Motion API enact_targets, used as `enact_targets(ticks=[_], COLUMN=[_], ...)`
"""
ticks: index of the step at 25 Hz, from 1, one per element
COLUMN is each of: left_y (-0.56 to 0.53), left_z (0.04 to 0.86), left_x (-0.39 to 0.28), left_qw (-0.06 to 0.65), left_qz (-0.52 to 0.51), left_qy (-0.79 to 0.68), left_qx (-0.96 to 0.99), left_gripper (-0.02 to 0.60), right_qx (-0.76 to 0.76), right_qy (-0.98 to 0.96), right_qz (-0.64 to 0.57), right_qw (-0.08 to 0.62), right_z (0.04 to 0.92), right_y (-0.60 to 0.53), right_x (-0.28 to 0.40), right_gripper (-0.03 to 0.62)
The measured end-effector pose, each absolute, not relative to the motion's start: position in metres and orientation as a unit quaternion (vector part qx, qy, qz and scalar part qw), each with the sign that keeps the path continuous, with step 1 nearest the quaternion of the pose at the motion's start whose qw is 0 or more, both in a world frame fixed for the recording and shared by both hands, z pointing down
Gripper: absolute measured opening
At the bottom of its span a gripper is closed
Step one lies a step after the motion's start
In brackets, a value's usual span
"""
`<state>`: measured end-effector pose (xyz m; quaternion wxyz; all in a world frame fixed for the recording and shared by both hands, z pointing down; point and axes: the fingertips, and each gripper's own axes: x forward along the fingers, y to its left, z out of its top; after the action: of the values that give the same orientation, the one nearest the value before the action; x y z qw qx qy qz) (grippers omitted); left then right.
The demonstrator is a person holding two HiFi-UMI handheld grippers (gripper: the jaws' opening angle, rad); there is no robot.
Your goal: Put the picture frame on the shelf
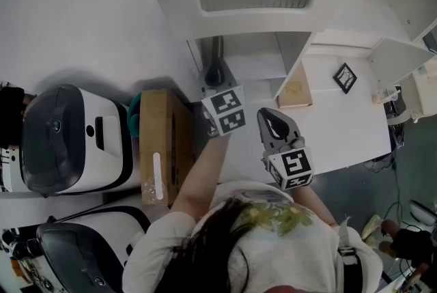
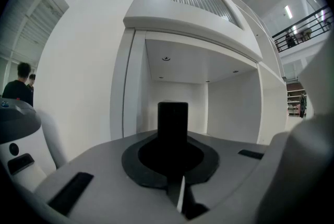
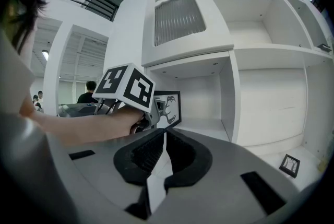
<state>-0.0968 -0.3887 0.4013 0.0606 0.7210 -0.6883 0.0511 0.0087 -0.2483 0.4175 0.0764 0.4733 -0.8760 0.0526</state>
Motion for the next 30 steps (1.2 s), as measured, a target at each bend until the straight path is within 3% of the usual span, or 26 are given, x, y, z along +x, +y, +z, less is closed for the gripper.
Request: enact_targets(ticks=[25,28,30], left_y=[-0.403,-0.398,-0.394], left_z=[0.433,0.435,0.435], left_x=[-0.085,-0.080,-0.079], left_qw=[0.080,0.080,0.079], left_qz=[0.085,0.089,0.094], left_qy=[-0.673,-0.658,-0.655], left_qx=[0.731,0.743,0.746], left_gripper=[0.038,0.158,0.171], right_qx=[0.468,0.468,0.467], right_qy=[-0.879,-0.879,-0.879], right_qz=[0.054,0.053,0.053], right_qw=[0.076,0.077,0.077], right_z=[0.418,0.419,0.419], right_y=[-0.252,-0.253,-0.252], right_x=[0.009,0.010,0.009], right_gripper=[0.038,0.038,0.038])
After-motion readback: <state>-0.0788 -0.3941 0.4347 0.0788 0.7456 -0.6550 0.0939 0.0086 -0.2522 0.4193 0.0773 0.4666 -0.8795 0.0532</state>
